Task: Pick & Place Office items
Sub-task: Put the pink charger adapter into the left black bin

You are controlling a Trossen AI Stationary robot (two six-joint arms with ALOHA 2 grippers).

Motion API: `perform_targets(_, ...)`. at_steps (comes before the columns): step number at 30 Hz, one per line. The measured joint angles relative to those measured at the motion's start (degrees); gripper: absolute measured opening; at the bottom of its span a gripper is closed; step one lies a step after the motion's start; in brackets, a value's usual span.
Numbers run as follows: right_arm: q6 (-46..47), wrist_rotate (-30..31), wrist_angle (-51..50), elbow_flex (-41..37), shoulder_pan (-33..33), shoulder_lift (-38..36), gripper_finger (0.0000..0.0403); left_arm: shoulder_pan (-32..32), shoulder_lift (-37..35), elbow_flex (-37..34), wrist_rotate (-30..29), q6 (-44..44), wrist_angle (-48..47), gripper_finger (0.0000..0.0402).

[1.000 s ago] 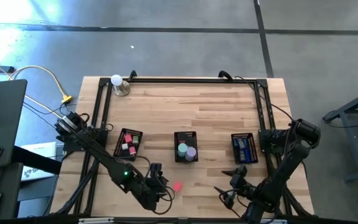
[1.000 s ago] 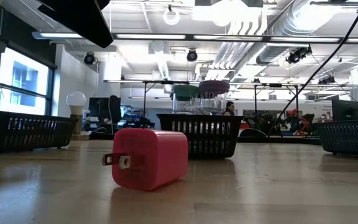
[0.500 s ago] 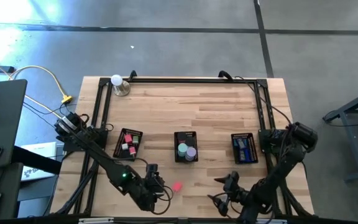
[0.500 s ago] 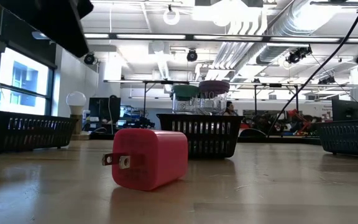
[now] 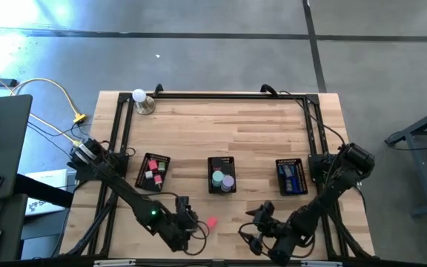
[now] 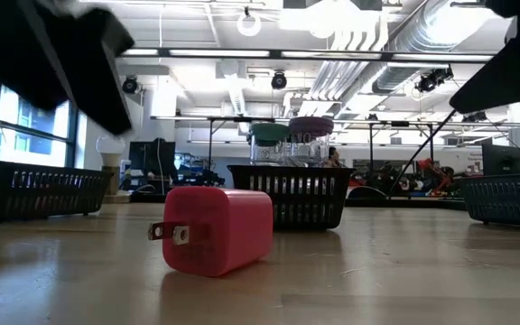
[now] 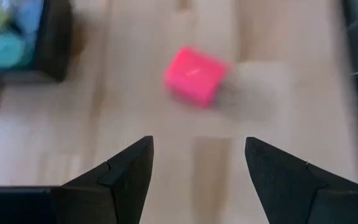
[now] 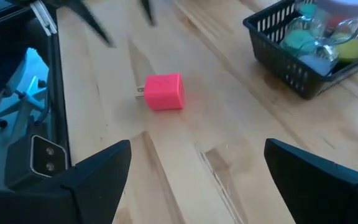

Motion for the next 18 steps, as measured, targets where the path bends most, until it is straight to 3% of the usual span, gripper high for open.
perform_targets(18, -1.38, -0.79, 1.94, 0.0, 0.9, -0.04, 0.0357, 3.95, 2.14, -0.02, 0.31, -1.08, -2.02, 0.0246)
